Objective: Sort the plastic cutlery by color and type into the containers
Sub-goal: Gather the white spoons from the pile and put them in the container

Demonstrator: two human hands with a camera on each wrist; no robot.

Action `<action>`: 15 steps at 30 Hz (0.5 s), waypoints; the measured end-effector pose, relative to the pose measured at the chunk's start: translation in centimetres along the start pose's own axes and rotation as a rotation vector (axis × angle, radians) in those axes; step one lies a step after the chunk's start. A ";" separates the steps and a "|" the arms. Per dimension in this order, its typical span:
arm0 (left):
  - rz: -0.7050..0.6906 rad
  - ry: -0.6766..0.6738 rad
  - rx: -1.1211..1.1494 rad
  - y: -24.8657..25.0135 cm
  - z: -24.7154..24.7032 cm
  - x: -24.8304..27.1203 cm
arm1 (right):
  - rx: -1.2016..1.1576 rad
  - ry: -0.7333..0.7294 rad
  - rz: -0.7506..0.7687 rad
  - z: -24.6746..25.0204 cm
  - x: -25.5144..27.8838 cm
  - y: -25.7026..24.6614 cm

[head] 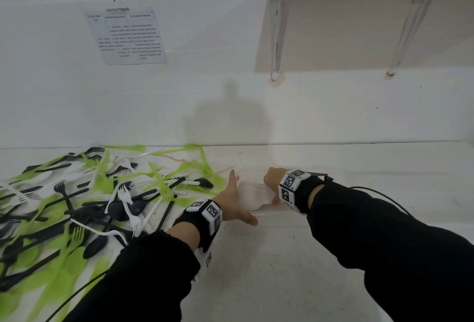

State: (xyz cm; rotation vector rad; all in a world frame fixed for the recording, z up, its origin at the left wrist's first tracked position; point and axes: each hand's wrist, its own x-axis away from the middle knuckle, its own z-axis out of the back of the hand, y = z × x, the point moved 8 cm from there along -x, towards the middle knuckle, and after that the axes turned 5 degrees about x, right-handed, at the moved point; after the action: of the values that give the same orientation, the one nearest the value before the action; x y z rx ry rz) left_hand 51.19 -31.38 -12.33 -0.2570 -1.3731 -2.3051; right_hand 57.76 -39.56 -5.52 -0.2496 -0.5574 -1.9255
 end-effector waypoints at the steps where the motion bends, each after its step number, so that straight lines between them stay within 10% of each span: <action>1: 0.005 0.003 -0.001 0.0 0.0 0.1 | 0.001 0.008 0.002 -0.1 -0.1 0.2; 15: 0.088 0.168 -0.139 1.5 0.5 3.1 | -0.021 0.061 -0.058 -3.5 -4.5 2.7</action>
State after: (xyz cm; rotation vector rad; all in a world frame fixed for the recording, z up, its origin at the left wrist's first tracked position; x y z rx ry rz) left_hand 49.12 -32.44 -9.74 -0.1591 -1.1007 -2.2941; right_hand 62.35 -38.54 -9.72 -0.1894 -0.5085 -1.9889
